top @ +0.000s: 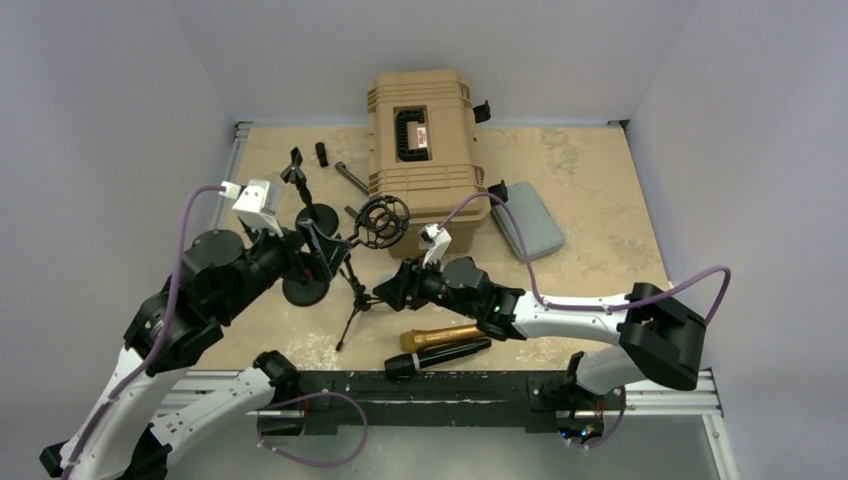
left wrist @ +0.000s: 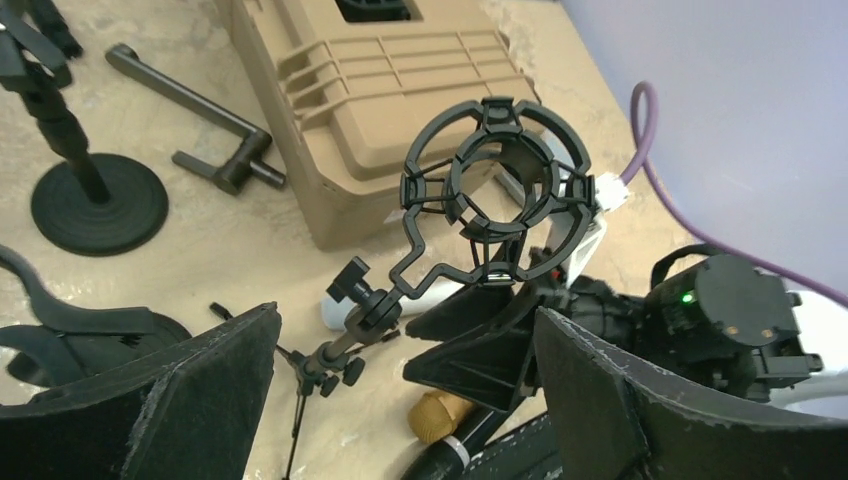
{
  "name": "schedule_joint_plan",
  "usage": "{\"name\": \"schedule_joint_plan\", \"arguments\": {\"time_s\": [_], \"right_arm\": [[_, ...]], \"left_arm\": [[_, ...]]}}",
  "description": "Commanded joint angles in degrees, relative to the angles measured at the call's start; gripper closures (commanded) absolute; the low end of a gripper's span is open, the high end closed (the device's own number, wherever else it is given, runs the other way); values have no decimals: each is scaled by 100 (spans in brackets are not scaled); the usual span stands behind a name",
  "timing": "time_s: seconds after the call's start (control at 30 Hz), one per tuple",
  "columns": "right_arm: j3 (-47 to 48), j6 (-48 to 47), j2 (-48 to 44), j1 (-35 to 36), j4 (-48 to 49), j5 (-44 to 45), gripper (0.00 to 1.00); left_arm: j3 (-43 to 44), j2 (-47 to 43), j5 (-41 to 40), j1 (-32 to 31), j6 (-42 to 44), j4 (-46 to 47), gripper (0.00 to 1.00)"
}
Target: Remove the microphone from the stand
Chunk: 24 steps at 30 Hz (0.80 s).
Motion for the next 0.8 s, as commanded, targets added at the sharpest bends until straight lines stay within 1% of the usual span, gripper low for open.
{"name": "schedule_joint_plan", "arguments": {"time_s": [0.0, 0.13, 0.23, 0.43, 0.77], "right_arm": [[-311, 427, -512, -54, 752, -463, 47], [-462, 463, -886, -89, 447, -278, 47], [-608, 460, -1118, -150, 386, -183, 47], [-680, 424, -1288, -238, 263, -148, 48], [-649, 285, -1304, -267, 170, -79, 49]], "left_arm": [[102, 325, 370, -5, -115, -94, 7], [-89, 405, 178, -3, -131, -161, 20], [-309, 311, 27, -7, -128, 14, 29], [-624, 375, -290, -5, 50, 229, 35], [-1342, 391, -346, -3, 28, 355, 45]]}}
